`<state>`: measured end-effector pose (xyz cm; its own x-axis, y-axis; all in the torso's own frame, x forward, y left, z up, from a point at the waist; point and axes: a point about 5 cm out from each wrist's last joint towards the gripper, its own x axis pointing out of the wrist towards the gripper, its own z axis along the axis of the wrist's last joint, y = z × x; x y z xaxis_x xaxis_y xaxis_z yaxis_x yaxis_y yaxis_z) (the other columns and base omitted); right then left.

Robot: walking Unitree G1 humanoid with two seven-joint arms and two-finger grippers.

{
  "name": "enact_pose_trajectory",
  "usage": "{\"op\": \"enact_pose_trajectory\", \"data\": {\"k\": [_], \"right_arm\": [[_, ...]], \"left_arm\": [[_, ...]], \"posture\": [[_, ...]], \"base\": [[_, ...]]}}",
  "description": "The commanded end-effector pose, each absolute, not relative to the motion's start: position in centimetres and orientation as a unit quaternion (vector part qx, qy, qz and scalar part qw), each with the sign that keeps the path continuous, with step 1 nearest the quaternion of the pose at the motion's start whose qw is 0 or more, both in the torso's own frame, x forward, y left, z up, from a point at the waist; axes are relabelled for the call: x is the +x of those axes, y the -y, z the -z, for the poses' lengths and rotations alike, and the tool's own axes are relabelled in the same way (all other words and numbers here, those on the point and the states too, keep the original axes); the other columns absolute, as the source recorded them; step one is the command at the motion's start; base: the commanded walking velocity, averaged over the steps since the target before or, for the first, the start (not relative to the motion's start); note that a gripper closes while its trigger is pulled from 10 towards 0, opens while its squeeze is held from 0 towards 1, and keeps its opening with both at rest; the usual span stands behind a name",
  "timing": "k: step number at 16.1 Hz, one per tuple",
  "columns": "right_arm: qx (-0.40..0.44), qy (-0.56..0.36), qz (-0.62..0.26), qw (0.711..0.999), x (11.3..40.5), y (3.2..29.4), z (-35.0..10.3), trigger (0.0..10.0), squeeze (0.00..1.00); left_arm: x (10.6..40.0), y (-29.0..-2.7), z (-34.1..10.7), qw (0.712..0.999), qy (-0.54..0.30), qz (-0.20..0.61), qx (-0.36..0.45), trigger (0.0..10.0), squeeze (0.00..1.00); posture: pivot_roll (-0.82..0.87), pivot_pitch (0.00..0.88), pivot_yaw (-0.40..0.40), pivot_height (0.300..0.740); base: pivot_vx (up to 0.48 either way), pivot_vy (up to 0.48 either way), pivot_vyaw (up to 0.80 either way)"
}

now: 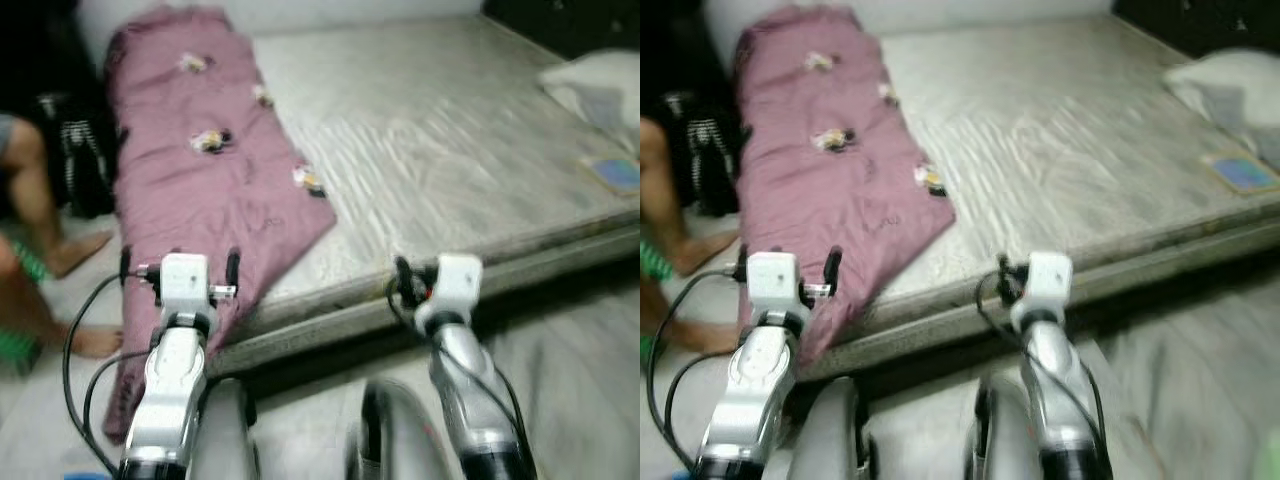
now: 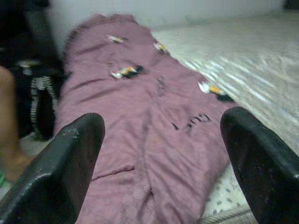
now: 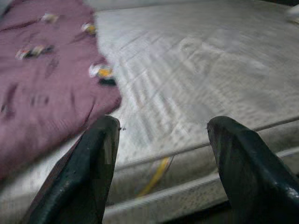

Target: Clean up the room

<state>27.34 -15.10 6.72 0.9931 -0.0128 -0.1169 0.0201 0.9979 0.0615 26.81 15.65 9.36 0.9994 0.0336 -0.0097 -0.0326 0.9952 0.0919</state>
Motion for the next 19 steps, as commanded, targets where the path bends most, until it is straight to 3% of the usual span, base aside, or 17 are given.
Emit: {"op": "enact_pose_trajectory", "data": {"k": [1,7,11,19], "right_arm": [[0.032,-0.052,0.001,0.998,27.86,14.75,-7.24,10.0,0.00],[0.024,-0.050,-0.009,0.998,27.87,14.53,-7.33,10.0,0.00],[0.025,-0.050,-0.009,0.998,27.89,14.50,-7.35,10.0,0.00],[0.025,-0.052,-0.010,0.998,27.88,14.42,-7.30,10.0,0.00]], "left_arm": [[26.19,-16.26,-8.50,0.998,-0.024,-0.032,0.048,10.0,0.00],[26.21,-16.25,-8.44,0.999,-0.027,-0.026,0.034,10.0,0.00],[26.23,-16.22,-8.45,0.999,-0.027,-0.019,0.035,10.0,0.00],[26.24,-16.20,-8.44,0.999,-0.028,-0.011,0.034,10.0,0.00]], "posture": [[-0.01,0.076,0.001,0.607],[-0.02,0.081,-0.002,0.607],[-0.02,0.083,0.002,0.607],[-0.02,0.086,0.001,0.607]], "base": [[0.000,0.000,0.00],[0.000,0.000,0.00],[0.000,0.000,0.73],[0.000,0.000,0.00]]}}
